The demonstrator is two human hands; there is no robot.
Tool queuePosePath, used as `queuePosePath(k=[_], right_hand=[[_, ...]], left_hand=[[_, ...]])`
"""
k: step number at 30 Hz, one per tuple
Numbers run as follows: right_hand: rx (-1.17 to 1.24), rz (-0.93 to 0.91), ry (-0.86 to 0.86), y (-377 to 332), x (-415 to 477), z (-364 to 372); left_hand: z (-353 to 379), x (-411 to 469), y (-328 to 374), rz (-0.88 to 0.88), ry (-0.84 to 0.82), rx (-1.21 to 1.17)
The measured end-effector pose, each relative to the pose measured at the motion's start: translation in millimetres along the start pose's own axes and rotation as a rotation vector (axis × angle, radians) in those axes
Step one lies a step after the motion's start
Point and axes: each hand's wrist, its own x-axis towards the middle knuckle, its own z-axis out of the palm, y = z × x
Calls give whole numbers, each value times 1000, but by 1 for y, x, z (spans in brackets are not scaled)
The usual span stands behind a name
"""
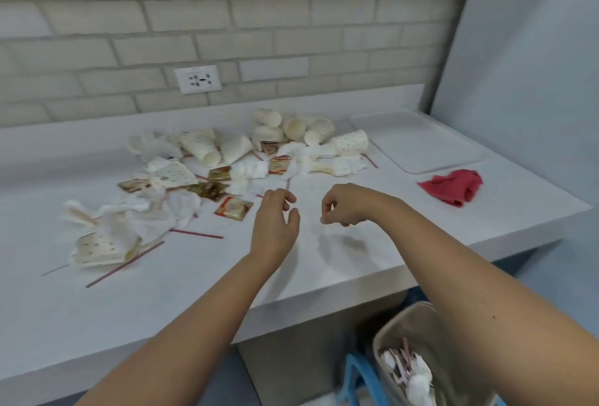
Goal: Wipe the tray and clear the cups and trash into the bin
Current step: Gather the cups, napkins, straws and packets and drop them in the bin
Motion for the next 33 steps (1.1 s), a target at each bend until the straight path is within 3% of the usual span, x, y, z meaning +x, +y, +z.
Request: queuePosePath(k=[9,19,27,33], right_hand=[[-29,-261,103,-116,69,34],[48,-395,168,-208,124,77],[25,-414,332,-258,172,106],[-78,-353,244,-271,200,118]], left_hand=[[-117,10,-93,-170,126,214],[-208,18,-176,-425,204,373],[-227,38,-204,-424,163,352],[-230,49,-214,-372,101,303]])
